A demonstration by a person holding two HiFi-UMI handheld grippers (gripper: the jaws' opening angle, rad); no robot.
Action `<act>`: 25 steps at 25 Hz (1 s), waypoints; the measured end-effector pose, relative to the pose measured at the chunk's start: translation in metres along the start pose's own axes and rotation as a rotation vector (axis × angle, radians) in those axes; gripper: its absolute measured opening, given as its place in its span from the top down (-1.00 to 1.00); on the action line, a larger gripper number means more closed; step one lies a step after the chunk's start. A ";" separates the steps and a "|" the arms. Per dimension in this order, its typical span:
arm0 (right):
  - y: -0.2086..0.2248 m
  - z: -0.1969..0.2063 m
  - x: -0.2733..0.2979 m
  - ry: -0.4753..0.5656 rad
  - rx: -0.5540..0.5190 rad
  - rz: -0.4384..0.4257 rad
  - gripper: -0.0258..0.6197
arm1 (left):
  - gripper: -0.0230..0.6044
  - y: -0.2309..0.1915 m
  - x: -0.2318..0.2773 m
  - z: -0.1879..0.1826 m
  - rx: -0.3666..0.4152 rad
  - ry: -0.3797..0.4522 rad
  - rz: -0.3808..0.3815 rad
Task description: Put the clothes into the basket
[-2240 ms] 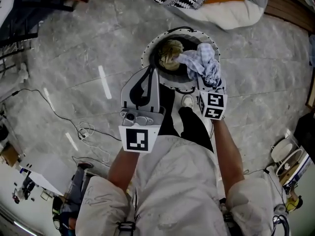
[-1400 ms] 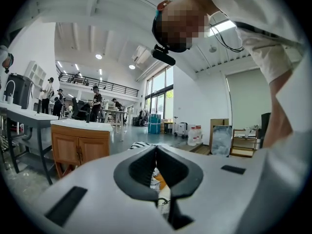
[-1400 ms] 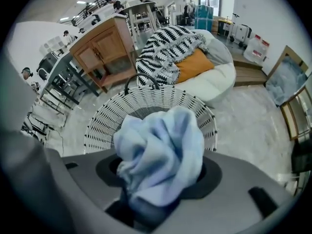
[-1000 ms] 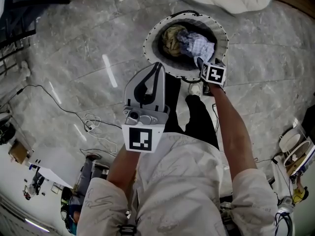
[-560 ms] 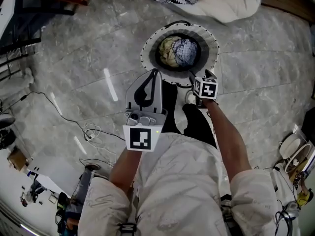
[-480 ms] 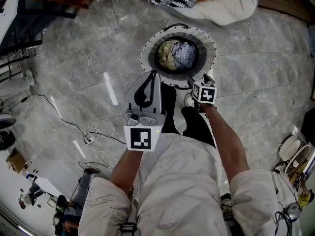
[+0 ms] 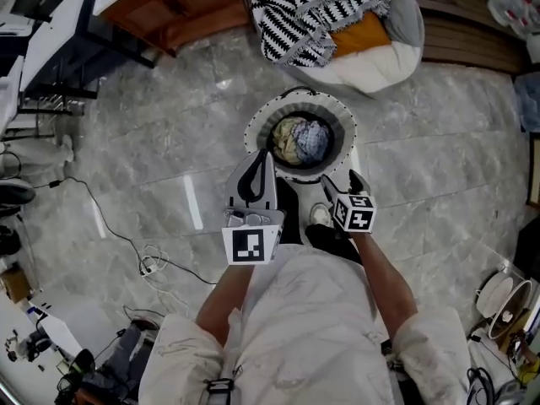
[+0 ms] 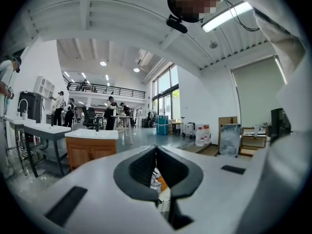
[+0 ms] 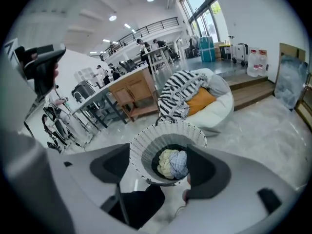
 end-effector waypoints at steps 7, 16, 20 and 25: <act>0.006 -0.041 -0.083 0.204 -0.066 0.014 -0.14 | 0.91 0.036 -0.050 -0.015 0.026 0.054 -0.039; 0.003 -0.092 -0.180 0.449 -0.159 0.040 -0.14 | 0.91 0.066 -0.095 -0.045 0.040 0.141 -0.091; -0.008 -0.126 -0.228 0.589 -0.262 0.048 -0.14 | 0.91 0.076 -0.111 -0.059 0.052 0.160 -0.094; -0.026 -0.170 -0.289 0.770 -0.368 0.071 -0.15 | 0.91 0.087 -0.133 -0.080 0.074 0.192 -0.096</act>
Point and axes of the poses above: the fingertips, and each gripper's own axes: x forward along the fingers, y to its right, z out of its underside, the point moved 7 cm from there along -x, backward along the fingers, and after that the axes turned 13 degrees about -x, right-handed, at the moved point
